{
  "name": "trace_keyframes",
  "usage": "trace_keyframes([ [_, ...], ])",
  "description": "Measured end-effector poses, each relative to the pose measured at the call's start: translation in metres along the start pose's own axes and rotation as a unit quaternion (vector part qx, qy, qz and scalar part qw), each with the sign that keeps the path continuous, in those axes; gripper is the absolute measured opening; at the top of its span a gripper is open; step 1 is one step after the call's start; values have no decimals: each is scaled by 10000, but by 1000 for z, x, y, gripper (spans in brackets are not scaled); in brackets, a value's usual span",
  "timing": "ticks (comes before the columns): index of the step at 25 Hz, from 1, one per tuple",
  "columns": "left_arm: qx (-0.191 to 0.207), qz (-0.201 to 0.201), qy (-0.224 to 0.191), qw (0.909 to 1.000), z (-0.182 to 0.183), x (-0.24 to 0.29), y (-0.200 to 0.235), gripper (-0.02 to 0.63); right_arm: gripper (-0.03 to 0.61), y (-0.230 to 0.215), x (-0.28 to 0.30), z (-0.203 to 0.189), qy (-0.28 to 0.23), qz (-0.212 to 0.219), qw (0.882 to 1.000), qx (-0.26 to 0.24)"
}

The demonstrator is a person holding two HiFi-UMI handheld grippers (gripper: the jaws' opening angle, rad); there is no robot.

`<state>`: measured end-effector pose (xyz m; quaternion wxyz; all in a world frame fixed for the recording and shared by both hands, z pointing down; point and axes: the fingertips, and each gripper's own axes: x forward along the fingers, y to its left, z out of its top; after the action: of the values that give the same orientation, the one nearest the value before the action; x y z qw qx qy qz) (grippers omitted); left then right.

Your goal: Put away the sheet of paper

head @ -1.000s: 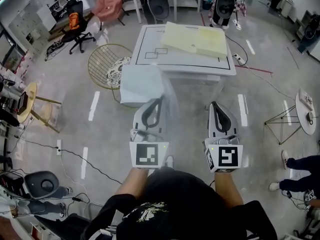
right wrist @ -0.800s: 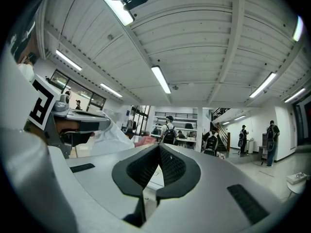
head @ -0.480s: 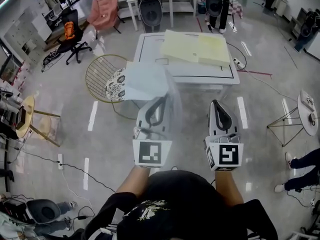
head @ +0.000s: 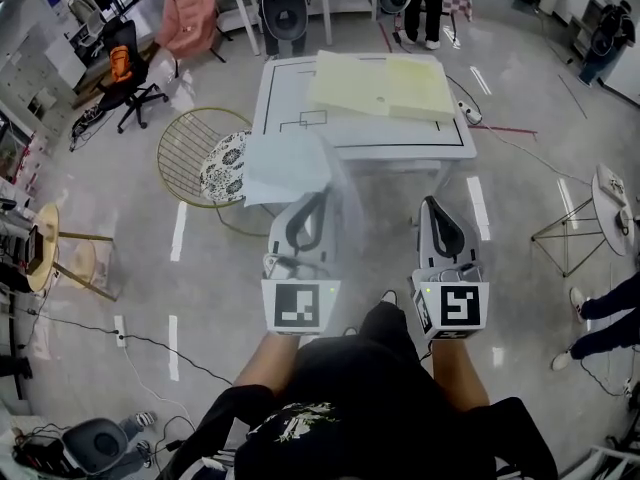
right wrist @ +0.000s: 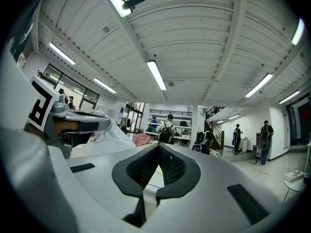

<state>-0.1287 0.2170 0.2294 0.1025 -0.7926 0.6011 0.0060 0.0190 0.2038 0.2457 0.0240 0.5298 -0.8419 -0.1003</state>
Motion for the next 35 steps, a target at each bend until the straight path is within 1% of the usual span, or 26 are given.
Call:
trace_keyframes([
  [3,-50,35,23,10000,-5,6,5,0,-2,1,9,-3,13,37,10000,13],
  [9,-10,44,111,9999,-14,25,14,0,-2,-2,32,-11,43,94,9999,92],
  [13,137,0,136,9998,-17,40,17,0,-2,-7,47,-18,105,92,9998,145],
  [18,122,-2,342,9993,-30,61,24,0,-2,-13,72,-28,148,141,9996,191],
  [22,132,20,316,9994,-34,82,27,0,-2,-24,92,-34,155,157,9995,216],
  [29,35,156,444,9989,-39,125,39,0,-2,-44,137,-35,187,334,9991,208],
  [35,118,199,512,9984,-39,170,43,1,-2,-73,177,-34,154,401,9989,185],
])
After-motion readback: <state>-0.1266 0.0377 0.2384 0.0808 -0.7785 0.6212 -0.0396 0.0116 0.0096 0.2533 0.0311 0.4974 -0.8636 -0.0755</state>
